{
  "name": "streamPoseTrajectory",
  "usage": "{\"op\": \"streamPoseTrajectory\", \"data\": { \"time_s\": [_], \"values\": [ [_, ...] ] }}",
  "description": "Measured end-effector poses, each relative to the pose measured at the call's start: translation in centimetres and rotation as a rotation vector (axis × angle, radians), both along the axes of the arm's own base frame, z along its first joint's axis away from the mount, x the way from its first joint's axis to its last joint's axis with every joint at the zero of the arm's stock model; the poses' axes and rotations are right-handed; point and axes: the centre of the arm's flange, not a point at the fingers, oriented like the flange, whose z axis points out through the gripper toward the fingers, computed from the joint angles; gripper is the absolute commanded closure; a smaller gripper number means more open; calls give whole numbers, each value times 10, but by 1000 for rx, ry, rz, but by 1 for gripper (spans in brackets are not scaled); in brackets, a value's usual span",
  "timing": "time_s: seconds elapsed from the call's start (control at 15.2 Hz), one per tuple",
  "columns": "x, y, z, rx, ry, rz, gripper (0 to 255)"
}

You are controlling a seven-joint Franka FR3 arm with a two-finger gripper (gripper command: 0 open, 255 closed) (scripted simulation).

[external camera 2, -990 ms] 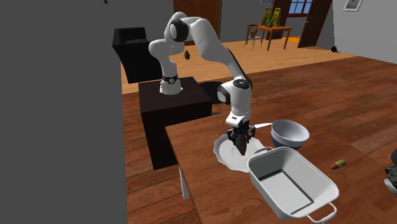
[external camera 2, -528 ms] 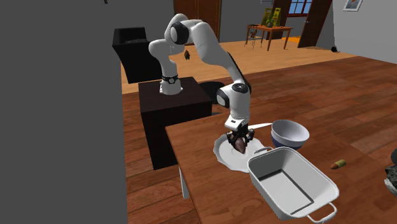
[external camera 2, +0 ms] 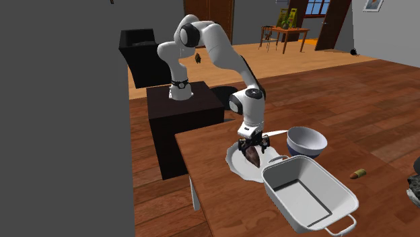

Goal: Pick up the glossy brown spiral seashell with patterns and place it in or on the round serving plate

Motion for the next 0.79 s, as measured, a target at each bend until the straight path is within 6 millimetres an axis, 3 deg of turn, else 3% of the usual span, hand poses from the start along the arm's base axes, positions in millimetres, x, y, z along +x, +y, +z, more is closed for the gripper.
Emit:
{"op": "streamPoseTrajectory", "data": {
  "time_s": [0.13,0.4,0.79],
  "values": [
    [-1,-1,6,0,1,0,0],
    [-2,-7,43,0,-1,0,0],
    [-2,-6,50,0,0,0,0]
  ]
}}
